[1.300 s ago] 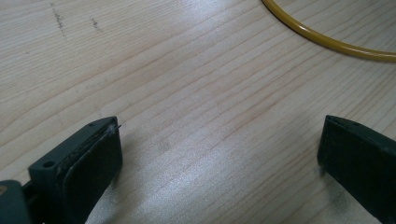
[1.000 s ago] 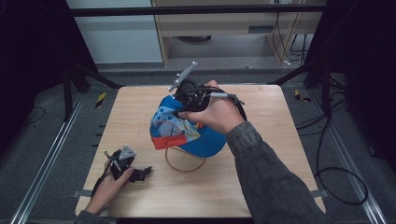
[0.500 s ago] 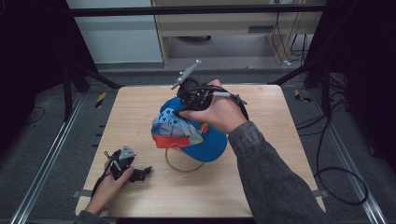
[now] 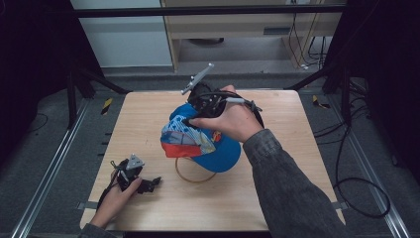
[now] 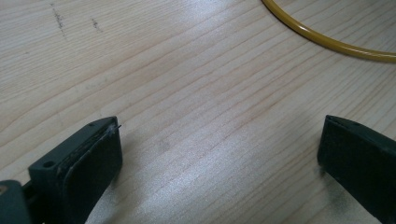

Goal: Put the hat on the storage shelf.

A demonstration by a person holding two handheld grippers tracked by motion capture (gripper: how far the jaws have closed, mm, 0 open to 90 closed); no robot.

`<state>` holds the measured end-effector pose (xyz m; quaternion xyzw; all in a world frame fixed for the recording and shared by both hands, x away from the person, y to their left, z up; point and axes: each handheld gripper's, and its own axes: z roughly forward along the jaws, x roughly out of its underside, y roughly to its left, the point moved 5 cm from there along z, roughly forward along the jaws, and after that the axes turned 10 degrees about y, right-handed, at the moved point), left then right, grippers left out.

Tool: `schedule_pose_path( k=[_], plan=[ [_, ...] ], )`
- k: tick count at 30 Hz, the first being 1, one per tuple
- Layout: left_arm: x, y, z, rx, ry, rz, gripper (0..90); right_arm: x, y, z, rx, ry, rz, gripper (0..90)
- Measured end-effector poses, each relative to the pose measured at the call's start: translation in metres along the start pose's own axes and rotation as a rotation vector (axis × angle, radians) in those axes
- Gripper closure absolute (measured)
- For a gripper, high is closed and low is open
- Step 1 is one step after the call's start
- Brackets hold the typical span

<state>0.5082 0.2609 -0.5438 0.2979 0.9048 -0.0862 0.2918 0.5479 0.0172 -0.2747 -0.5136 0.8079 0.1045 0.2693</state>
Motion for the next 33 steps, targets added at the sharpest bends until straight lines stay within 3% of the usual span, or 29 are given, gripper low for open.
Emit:
schedule_pose_path(
  k=[16, 22, 33],
  plan=[
    [0.0, 0.0, 0.0, 0.0, 0.003, 0.001, 0.0, 0.013, -0.004, -0.001, 0.015, -0.022, 0.067, 12.9],
    [0.0, 0.0, 0.0, -0.001, 0.002, 0.0, 0.0, 0.017, -0.005, -0.005, 0.005, -0.045, 0.083, 9.3],
    [0.0, 0.0, 0.0, -0.001, -0.002, 0.0, 0.0, 0.034, -0.01, -0.007, 0.028, -0.069, 0.108, 6.5]
  ],
)
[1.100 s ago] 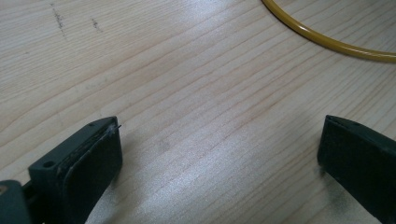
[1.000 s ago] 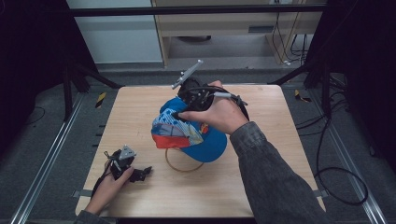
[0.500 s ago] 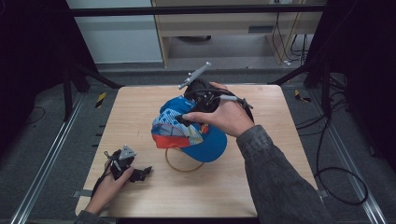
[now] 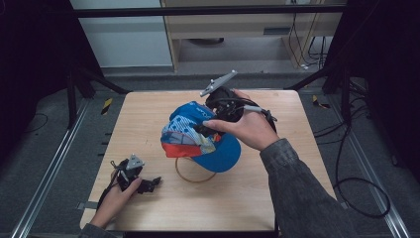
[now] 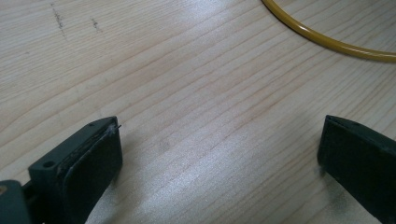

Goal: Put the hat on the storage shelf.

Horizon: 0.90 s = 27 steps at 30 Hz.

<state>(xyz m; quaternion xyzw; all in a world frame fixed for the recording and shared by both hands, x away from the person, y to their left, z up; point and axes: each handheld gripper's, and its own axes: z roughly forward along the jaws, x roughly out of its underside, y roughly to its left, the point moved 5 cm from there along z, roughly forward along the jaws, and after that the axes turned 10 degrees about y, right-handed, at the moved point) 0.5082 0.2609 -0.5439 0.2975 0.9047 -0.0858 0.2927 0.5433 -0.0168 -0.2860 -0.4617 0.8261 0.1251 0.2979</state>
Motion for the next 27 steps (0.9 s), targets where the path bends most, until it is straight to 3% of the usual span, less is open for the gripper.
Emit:
schedule_pose_path(
  k=[14, 27],
  plan=[
    [0.0, 0.0, 0.0, 0.002, 0.002, 0.002, 0.0, 0.016, -0.009, -0.007, 0.046, -0.054, 0.06, 8.9],
    [0.0, 0.0, 0.0, 0.003, 0.003, 0.003, 0.0, 0.054, -0.023, -0.016, 0.097, -0.11, 0.136, 6.5]
  ],
)
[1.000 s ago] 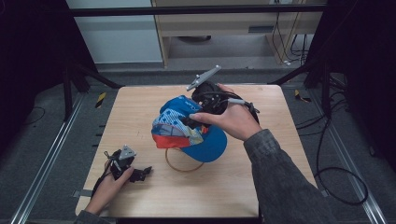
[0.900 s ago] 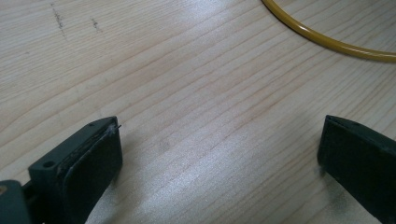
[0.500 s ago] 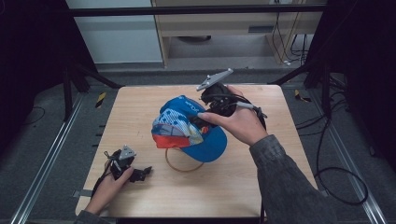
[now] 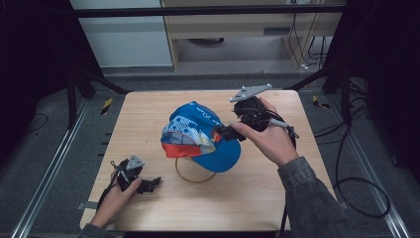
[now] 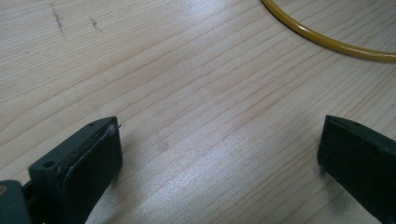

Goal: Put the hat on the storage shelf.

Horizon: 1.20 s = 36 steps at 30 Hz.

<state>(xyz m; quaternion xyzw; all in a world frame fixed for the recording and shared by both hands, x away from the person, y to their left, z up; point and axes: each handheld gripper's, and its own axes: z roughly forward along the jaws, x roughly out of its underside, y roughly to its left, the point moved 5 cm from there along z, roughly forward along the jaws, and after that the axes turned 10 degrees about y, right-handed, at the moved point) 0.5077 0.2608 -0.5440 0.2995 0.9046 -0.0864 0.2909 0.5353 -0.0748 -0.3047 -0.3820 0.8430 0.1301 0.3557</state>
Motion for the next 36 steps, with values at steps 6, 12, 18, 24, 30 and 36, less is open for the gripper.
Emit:
schedule_pose_path(
  k=[6, 12, 18, 24, 30, 36],
  plan=[
    [0.0, 0.0, 0.0, -0.001, 0.003, 0.001, 0.0, 0.025, -0.007, -0.005, 0.041, -0.008, 0.016, 10.0],
    [0.0, 0.0, 0.0, -0.001, 0.0, 0.0, 0.0, 0.059, -0.013, -0.01, 0.07, -0.014, 0.044, 11.4],
    [0.0, 0.0, 0.0, -0.001, 0.002, 0.003, 0.0, 0.08, -0.015, -0.011, 0.084, -0.019, 0.061, 11.1],
    [0.0, 0.0, 0.0, 0.0, 0.002, 0.002, 0.0, 0.1, -0.019, -0.007, 0.083, -0.027, 0.107, 11.2],
    [0.0, 0.0, 0.0, -0.002, 0.002, 0.002, 0.0, 0.125, -0.026, 0.005, 0.095, -0.025, 0.145, 13.1],
    [0.0, 0.0, 0.0, -0.001, 0.002, 0.003, 0.0, 0.151, -0.03, 0.022, 0.106, -0.018, 0.173, 14.4]
  ],
)
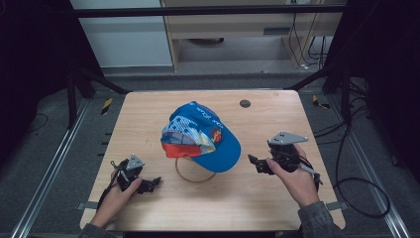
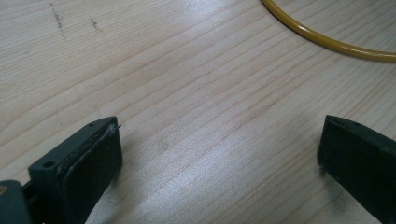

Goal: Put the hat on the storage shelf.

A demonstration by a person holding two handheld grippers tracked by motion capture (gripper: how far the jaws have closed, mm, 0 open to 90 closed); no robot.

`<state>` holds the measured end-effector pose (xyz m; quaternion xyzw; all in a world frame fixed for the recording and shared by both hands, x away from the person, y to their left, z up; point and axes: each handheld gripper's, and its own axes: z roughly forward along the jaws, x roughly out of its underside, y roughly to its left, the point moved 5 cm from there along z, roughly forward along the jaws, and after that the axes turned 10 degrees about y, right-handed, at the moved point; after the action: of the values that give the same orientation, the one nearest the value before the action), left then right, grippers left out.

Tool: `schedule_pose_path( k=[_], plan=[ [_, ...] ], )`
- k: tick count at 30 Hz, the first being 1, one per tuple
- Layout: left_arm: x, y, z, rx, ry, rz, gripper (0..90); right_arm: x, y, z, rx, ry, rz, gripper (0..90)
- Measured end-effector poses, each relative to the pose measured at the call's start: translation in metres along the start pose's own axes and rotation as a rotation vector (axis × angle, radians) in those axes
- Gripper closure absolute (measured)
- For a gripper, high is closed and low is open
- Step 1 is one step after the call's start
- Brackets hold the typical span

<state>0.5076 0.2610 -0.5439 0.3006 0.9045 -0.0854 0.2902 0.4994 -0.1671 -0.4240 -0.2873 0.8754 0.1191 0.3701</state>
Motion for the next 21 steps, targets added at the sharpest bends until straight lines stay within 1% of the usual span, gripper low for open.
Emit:
schedule_pose_path(
  k=[1, 4, 5, 6, 10, 21],
  plan=[
    [0.0, 0.0, 0.0, 0.0, 0.0, 0.0, 0.0, 0.004, -0.001, 0.003, 0.007, 0.007, -0.004, 14.4],
    [0.0, 0.0, 0.0, 0.0, 0.0, -0.001, 0.0, 0.013, -0.006, 0.01, 0.017, 0.011, 0.011, 14.4],
    [0.0, 0.0, 0.0, 0.0, 0.0, -0.001, 0.0, 0.013, -0.006, 0.01, 0.017, 0.011, 0.011, 14.4],
    [0.0, 0.0, 0.0, 0.0, 0.0, 0.0, 0.0, 0.02, -0.009, 0.015, 0.023, 0.014, 0.02, 14.5],
    [0.0, 0.0, 0.0, 0.0, 0.0, 0.0, 0.0, 0.03, -0.011, 0.024, 0.024, 0.029, 0.023, 14.4],
    [0.0, 0.0, 0.0, 0.0, 0.0, 0.0, 0.0, 0.054, -0.018, 0.048, 0.038, 0.066, 0.06, 14.6]
  ],
)
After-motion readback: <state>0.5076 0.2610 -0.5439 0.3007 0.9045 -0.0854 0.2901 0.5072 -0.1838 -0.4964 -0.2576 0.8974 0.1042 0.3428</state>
